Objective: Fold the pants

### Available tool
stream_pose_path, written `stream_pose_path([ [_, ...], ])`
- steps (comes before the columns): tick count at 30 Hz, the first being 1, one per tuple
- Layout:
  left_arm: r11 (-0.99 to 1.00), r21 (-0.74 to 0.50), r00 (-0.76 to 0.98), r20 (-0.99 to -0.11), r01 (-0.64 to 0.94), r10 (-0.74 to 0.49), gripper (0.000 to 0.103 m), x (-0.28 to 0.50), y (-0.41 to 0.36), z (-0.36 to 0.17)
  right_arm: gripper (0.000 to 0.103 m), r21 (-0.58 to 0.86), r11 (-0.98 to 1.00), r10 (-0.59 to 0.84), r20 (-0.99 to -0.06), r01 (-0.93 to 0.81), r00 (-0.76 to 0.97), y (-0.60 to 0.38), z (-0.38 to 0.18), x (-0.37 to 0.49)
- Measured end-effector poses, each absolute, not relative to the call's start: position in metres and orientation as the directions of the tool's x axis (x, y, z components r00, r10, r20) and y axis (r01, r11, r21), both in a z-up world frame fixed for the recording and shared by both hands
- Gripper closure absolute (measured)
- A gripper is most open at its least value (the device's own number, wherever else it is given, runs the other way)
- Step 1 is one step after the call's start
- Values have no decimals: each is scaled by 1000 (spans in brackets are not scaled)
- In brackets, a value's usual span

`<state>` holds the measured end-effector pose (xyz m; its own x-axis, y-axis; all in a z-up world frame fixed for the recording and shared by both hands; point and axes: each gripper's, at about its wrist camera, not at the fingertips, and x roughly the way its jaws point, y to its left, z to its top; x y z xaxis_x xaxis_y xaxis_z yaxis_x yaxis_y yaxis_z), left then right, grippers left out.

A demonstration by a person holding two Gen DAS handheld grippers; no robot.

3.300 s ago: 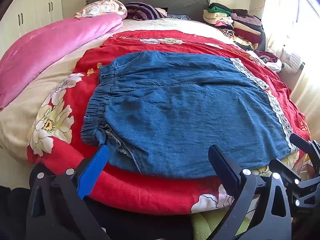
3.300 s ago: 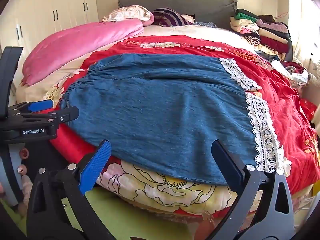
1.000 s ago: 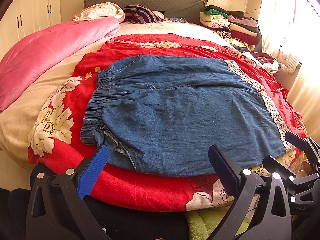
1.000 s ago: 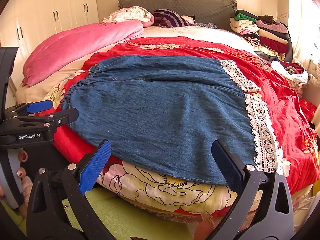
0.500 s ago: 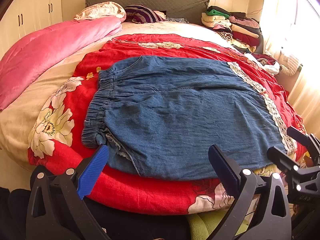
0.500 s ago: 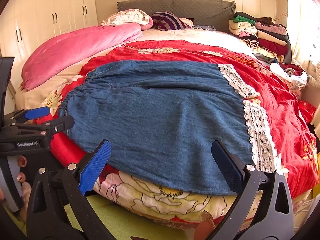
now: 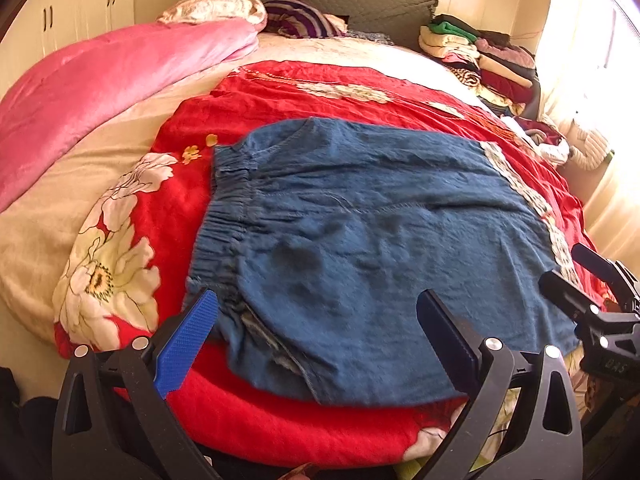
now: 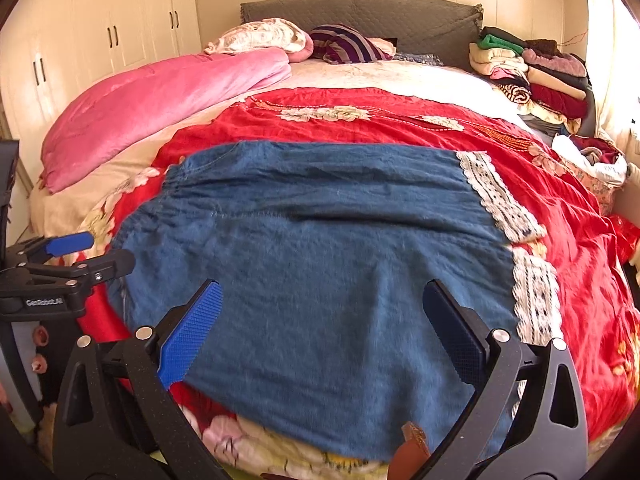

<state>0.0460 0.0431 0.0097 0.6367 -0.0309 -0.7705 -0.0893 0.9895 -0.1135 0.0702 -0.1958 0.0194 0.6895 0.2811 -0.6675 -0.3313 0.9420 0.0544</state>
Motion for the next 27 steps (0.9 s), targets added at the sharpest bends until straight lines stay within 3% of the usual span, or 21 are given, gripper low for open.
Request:
stream_pose_path([
  [27, 973, -133, 589, -808, -187, 3, 4, 177, 150, -6, 8, 3, 891, 315, -726, -455, 611, -129, 22, 216],
])
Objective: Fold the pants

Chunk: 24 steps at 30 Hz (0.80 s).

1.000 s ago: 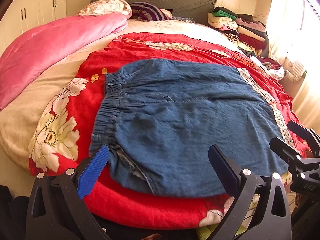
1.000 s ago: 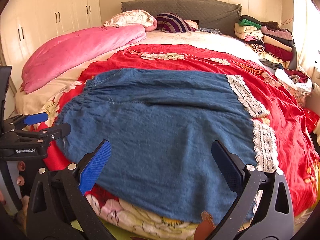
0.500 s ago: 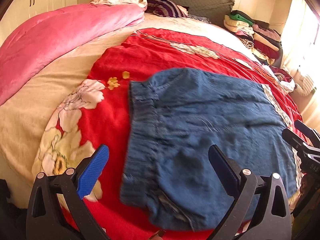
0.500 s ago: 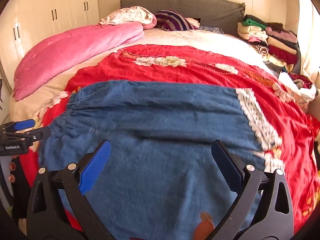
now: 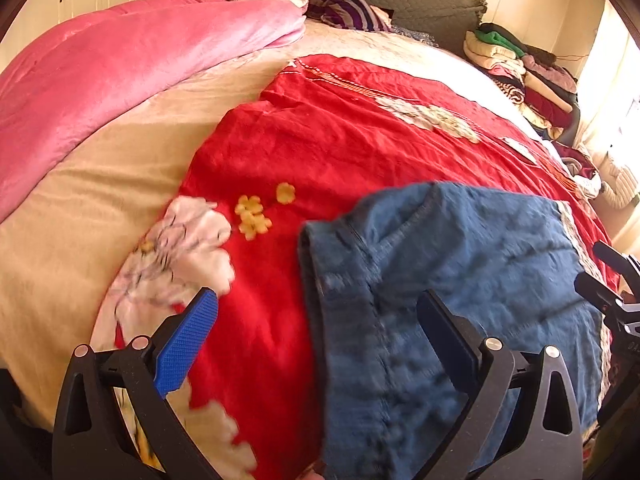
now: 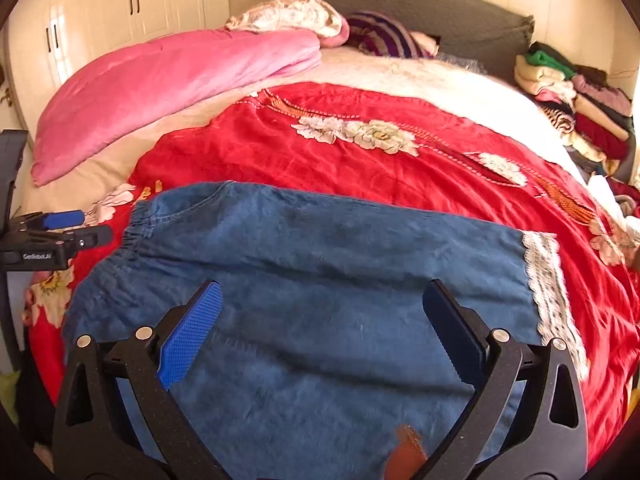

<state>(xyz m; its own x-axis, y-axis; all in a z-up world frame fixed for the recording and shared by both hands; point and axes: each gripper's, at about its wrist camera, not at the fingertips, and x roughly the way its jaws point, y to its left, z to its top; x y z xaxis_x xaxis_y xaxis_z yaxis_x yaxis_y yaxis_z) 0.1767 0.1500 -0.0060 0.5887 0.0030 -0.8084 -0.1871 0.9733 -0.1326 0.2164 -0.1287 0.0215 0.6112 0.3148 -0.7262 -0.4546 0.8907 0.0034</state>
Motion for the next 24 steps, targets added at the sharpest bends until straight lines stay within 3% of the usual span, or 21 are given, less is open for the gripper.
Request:
stream_pose_path([
  [13, 986, -106, 523, -852, -127, -25, 4, 240, 163, -40, 8, -56, 877, 271, -762, -477, 588, -111, 11, 282],
  [19, 983, -158, 535, -841, -95, -83, 5, 249, 163, -48, 8, -73, 843, 288, -776, -533, 562, -96, 6, 301],
  [21, 983, -168, 547, -831, -73, -102, 13, 250, 161, -49, 8, -87, 831, 283, -784, -550, 552, -90, 1, 308],
  [22, 982, -176, 549, -828, -63, -113, 31, 250, 161, -49, 8, -99, 824, 276, -790, -558, 548, -87, -3, 312],
  [24, 983, -177, 553, -825, -52, -119, 37, 252, 159, -50, 8, -118, 810, 264, -801, -574, 538, -81, -9, 317],
])
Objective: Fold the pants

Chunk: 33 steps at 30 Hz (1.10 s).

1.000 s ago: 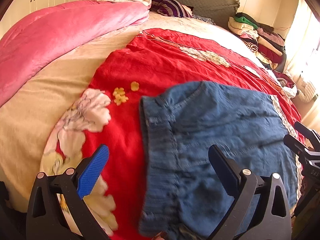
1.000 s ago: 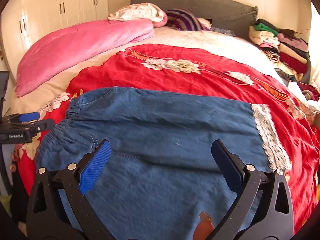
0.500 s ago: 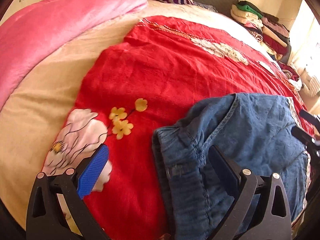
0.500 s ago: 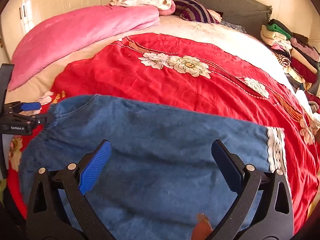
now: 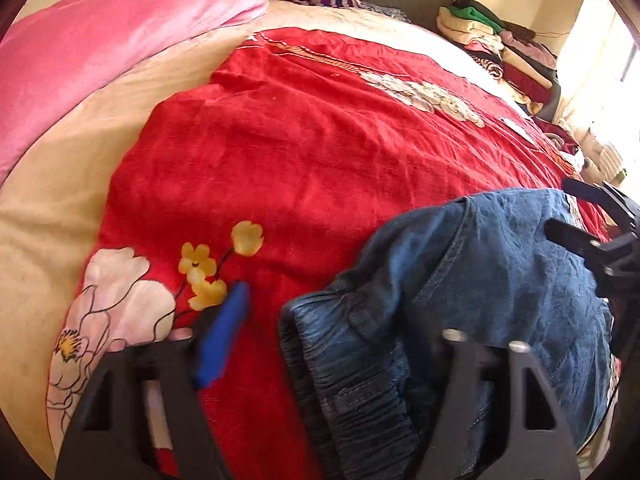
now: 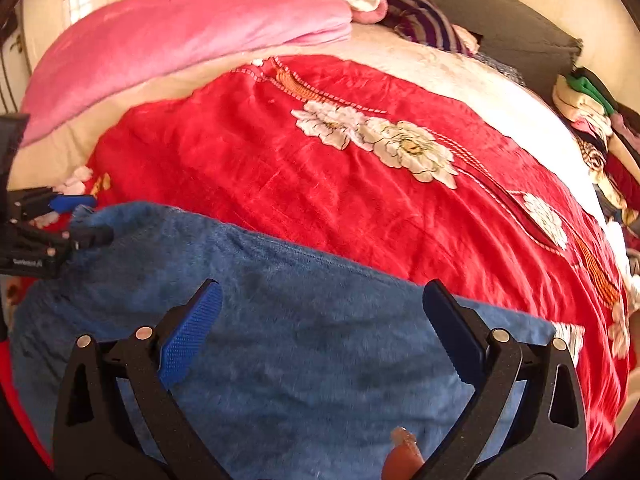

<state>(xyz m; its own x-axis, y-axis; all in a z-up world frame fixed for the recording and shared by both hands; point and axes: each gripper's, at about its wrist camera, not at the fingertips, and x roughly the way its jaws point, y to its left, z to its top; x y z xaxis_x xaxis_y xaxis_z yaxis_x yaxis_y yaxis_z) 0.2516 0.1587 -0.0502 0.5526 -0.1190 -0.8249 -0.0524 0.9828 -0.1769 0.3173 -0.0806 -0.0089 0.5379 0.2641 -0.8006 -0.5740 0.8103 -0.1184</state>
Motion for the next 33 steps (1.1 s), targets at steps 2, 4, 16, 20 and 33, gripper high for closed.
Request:
stream_pose_path([
  [2, 984, -174, 568, -813, -26, -128, 54, 251, 154, -50, 8, -131, 799, 255, -809, -586, 529, -75, -13, 321],
  [4, 988, -154, 583, -804, -13, -118, 62, 248, 150, -48, 8, -136, 781, 260, -816, -609, 516, -69, -15, 323],
  [16, 996, -80, 722, -691, -29, -34, 66, 221, 151, -24, 8, -245, 627, 283, -813, -740, 509, -33, -20, 324],
  [20, 997, -75, 725, -688, -27, -32, 66, 218, 153, -25, 20, -276, 573, 291, -811, -772, 507, -21, -25, 323],
  [33, 997, -64, 758, -652, -33, -17, 64, 204, 150, -21, 95, -87, 572, 440, -806, -815, 395, -35, -20, 294],
])
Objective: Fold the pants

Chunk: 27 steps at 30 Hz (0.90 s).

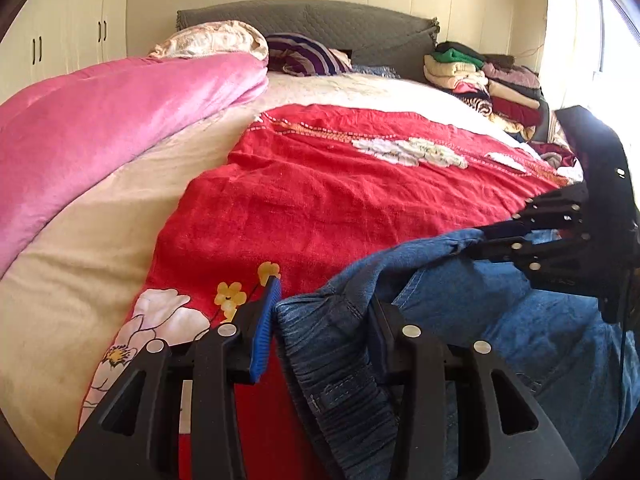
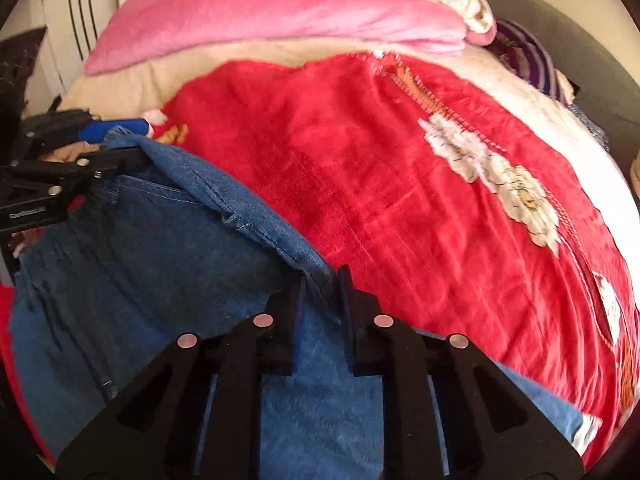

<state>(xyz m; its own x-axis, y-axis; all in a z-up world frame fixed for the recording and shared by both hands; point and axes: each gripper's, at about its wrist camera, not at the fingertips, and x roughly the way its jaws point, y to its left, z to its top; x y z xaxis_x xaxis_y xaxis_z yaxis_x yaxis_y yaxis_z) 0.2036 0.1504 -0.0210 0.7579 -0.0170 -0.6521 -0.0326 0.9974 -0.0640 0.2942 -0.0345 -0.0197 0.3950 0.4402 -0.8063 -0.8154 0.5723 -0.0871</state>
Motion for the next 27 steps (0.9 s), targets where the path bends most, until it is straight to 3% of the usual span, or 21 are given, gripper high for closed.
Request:
stream_pose_path([
  [6, 1000, 25, 812, -583, -1, 15, 63, 183, 136, -4, 96, -45, 607, 528, -723, -793, 446, -66, 13, 252],
  [15, 996, 29, 841, -537, 90, -60, 63, 135, 115, 22, 97, 5, 645, 596, -629, -764, 499, -110, 49, 189],
  [27, 990, -27, 790, -600, 141, -129, 62, 68, 110, 18, 97, 63, 595, 651, -623, -801, 435, -129, 47, 86],
])
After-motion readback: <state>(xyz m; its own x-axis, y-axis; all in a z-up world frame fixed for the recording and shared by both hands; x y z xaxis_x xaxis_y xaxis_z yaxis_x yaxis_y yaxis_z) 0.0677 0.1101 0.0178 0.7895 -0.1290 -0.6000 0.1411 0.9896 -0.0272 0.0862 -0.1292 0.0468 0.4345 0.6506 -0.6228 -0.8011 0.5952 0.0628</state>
